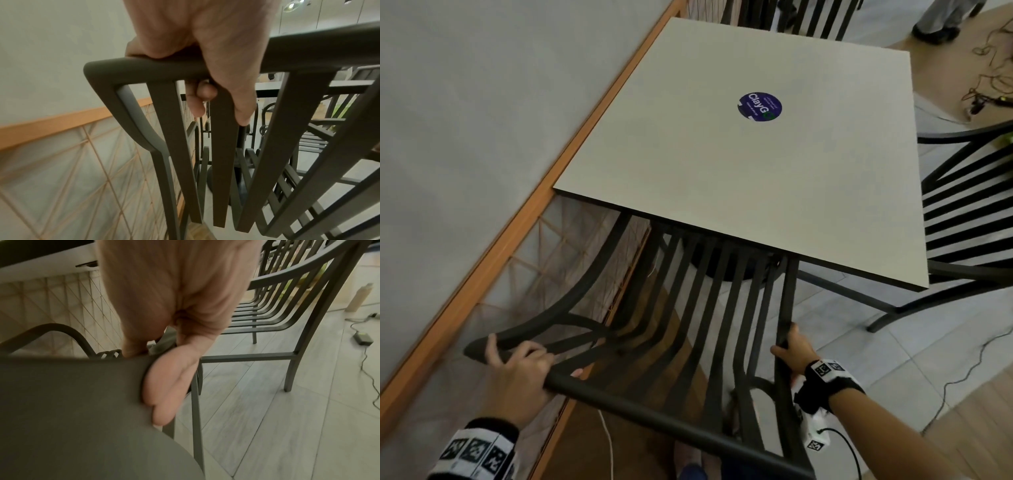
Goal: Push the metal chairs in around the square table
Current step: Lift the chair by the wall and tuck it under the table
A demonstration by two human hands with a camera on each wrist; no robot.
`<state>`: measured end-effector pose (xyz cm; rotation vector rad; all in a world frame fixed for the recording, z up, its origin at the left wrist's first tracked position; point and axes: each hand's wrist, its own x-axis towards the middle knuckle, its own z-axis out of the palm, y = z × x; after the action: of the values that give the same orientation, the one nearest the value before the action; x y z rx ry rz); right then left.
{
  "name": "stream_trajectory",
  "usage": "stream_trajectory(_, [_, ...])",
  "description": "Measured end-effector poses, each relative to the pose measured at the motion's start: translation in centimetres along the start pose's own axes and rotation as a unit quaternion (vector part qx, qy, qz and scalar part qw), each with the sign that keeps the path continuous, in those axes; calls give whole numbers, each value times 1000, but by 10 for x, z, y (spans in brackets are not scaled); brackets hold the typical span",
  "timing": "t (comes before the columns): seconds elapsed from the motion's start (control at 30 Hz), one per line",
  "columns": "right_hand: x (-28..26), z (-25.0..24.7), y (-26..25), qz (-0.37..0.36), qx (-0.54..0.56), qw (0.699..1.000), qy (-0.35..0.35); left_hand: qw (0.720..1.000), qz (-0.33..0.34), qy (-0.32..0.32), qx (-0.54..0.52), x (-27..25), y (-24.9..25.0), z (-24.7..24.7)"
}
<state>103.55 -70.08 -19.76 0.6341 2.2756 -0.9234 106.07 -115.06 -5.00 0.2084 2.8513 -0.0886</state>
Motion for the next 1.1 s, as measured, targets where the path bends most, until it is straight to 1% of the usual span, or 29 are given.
stream_trajectory(0.03, [3,-2,1,0,-15,1000,6,1000,12,12,-2,1,1,2])
stream_trajectory(0.07, [4,-3,1,1,-23,1000,9,1000,13,10,-3,3,2,2])
stream_trajectory(0.17, [5,2,-4,-5,-17,1000,10,1000,6,-19,-4,9,-3,-1])
stream_trajectory(0.23, [3,4,-3,-9,2,1000,4,999,-7,-41,0,11,-8,1])
stream_trajectory(0.33, [4,-1,3,-15,27,999,-8,998,-37,-49,7,13,-6,8])
stream_trajectory(0.43, [6,-5,7,-5,34,999,-12,995,-59,-76,6,15,-5,17])
stream_trajectory(0.5, [3,-7,7,6,35,999,-9,993,-60,-98,13,14,-1,15])
stream_trajectory(0.6, [0,-9,6,4,47,999,-16,993,-62,-92,42,14,2,15])
stream_trajectory(0.63, [-3,-10,7,1,48,999,-20,991,-68,-109,41,13,4,10])
stream_trajectory(0.7, [-10,-15,12,7,48,998,-34,989,-86,-110,49,11,12,-4])
stream_trajectory(0.77, [-21,-23,19,26,55,997,-43,990,-65,-108,64,10,24,-17])
stream_trajectory(0.87, [-38,-43,39,44,73,996,-34,986,-32,-156,58,11,37,-35])
stream_trajectory(1.0, [-64,-85,85,69,95,993,-8,973,14,-231,-23,16,55,-57])
stream_trajectory(1.07, [-76,-112,106,71,106,992,7,959,41,-274,-55,21,73,-72])
stream_trajectory(1.1, [-81,-127,116,70,111,991,18,955,56,-285,-66,24,84,-79])
